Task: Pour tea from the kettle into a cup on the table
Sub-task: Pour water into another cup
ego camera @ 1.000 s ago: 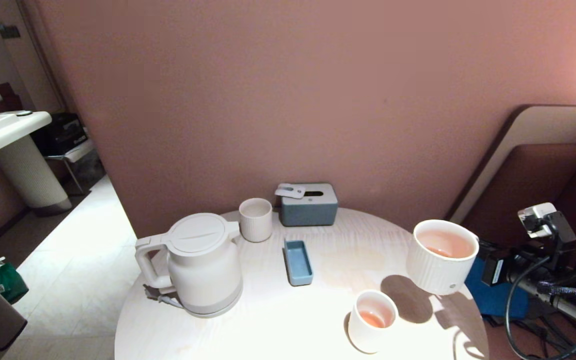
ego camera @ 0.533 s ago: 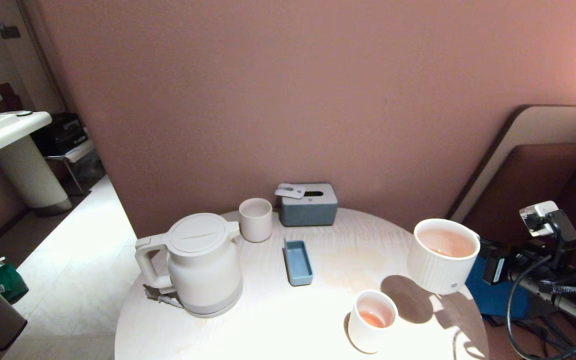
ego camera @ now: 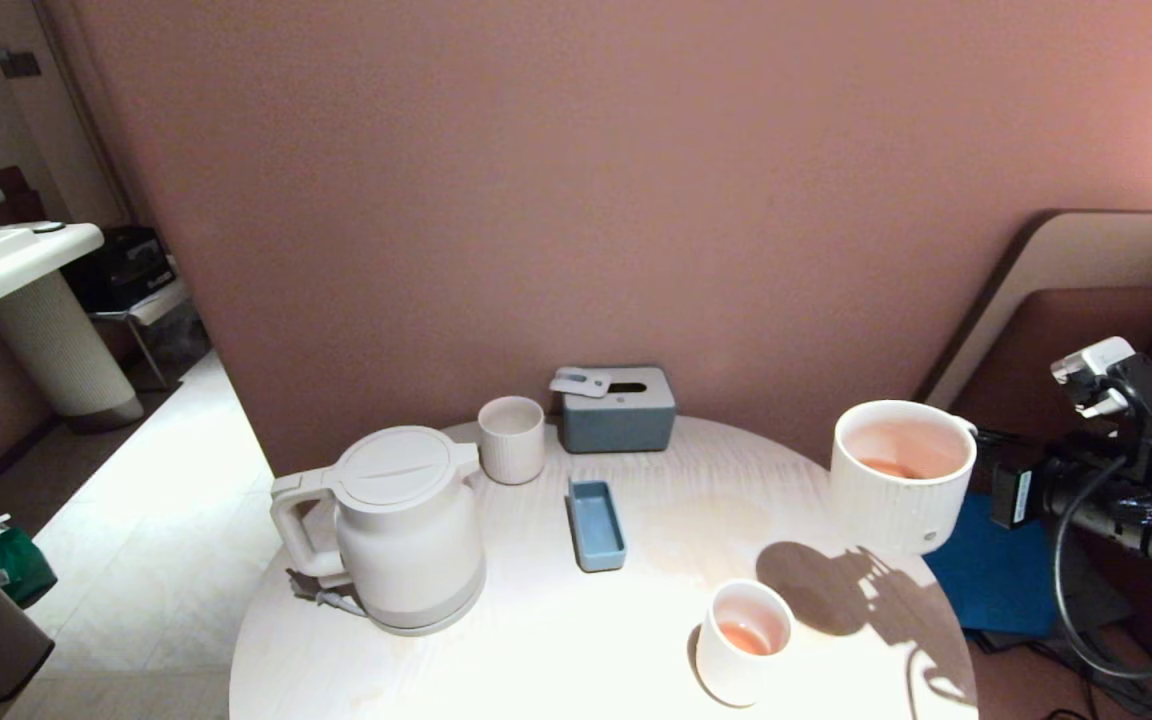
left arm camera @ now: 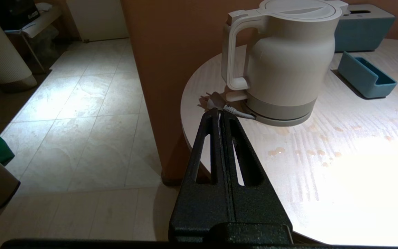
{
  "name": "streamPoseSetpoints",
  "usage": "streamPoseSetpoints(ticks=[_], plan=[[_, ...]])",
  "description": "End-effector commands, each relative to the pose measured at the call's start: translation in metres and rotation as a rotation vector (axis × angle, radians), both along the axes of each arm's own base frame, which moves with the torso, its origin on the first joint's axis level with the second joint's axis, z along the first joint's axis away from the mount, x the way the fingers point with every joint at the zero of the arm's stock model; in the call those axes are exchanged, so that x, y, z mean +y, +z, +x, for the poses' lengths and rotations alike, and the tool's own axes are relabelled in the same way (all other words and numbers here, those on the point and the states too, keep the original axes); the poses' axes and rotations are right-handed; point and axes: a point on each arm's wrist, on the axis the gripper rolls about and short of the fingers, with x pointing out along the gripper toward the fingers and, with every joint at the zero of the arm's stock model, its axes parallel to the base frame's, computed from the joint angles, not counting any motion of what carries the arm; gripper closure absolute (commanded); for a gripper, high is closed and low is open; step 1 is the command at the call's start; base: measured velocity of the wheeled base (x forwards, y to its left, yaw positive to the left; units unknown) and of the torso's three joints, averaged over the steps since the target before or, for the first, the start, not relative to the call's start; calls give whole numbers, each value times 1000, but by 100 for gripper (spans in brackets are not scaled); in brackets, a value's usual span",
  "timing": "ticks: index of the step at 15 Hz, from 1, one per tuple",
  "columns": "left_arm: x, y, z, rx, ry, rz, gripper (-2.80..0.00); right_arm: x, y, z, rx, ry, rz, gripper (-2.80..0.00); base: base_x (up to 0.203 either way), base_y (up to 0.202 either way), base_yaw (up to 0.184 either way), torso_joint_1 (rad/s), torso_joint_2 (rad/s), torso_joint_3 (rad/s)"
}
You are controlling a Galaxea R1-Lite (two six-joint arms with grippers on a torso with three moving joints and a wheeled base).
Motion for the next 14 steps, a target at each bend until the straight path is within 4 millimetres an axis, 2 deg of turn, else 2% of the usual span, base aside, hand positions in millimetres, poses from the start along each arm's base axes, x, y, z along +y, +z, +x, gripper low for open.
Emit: streamPoseSetpoints(ticks=[1,6,14], plan=[[0,0,0,1,0,0,0,3,14,-6,-50,23,-52,0,0,0,0,0,0,0],[0,0,0,1,0,0,0,16,12,-11,-6,78,-119,0,0,0,0,0,0,0],[0,0,0,1,0,0,0,17,-4,-1,55,116,-191,0,0,0,0,0,0,0]])
